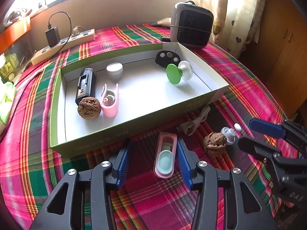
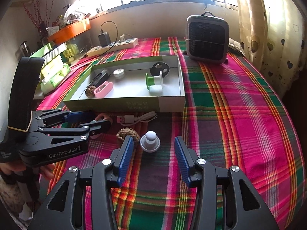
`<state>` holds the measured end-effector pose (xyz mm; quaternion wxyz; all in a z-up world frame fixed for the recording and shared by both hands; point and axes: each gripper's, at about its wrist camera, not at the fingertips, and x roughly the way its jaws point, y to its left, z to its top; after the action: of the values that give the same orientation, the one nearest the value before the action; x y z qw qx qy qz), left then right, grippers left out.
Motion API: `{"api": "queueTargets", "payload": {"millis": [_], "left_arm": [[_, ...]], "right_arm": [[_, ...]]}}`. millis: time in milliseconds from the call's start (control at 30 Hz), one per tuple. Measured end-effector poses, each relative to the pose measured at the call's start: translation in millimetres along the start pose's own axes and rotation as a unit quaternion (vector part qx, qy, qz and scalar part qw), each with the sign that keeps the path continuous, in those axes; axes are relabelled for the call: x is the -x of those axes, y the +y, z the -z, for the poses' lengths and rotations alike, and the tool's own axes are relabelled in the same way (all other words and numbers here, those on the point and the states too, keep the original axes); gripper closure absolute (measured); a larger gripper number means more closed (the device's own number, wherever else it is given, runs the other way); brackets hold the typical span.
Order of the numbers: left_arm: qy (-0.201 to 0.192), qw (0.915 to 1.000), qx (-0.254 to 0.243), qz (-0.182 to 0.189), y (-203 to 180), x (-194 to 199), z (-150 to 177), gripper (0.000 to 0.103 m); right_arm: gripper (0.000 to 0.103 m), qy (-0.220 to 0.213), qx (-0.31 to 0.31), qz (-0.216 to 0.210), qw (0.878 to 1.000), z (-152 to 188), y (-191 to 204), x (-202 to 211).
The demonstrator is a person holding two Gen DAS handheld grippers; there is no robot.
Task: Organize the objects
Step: 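Close left tool on the pink-and-mint holder while right tool approaches the second walnut, then lift the pink holder with left tool while right tool closes on the walnut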
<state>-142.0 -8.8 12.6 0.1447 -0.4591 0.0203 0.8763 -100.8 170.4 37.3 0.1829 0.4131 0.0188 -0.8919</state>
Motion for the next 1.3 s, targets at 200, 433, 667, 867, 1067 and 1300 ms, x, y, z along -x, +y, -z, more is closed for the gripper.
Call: {"api": "queueTargets", "payload": {"millis": [200, 433, 667, 867, 1067, 1300], "left_arm": [[-0.002, 0.9996, -0.028, -0.002, -2, 0, 1, 0.061], [-0.011, 0.9999, -0.009, -0.001, 11, 4, 5, 0.081], [-0.017, 0.9997, 0.017, -0.003, 22, 11, 15, 0.086], [-0.019, 0.9991, 0.036, -0.010, 33, 15, 22, 0.086], [-0.021, 0.9986, 0.047, -0.008, 38, 16, 24, 0.086], [-0.027, 0.9981, 0.055, -0.002, 39, 15, 25, 0.086]], "right_arm": [[0.057, -0.008, -0.006, -0.001, 1.000, 6, 10, 3], [0.057, -0.006, -0.017, -0.022, 1.000, 9, 19, -2], [0.057, -0.006, 0.007, -0.028, 1.000, 3, 28, -9], [0.057, 0.004, 0.013, -0.036, 0.999, 0, 31, -21], [0.057, 0.011, 0.026, -0.034, 0.999, -7, 34, -29], [0.057, 0.025, 0.035, -0.036, 0.998, -10, 40, -38]]}}
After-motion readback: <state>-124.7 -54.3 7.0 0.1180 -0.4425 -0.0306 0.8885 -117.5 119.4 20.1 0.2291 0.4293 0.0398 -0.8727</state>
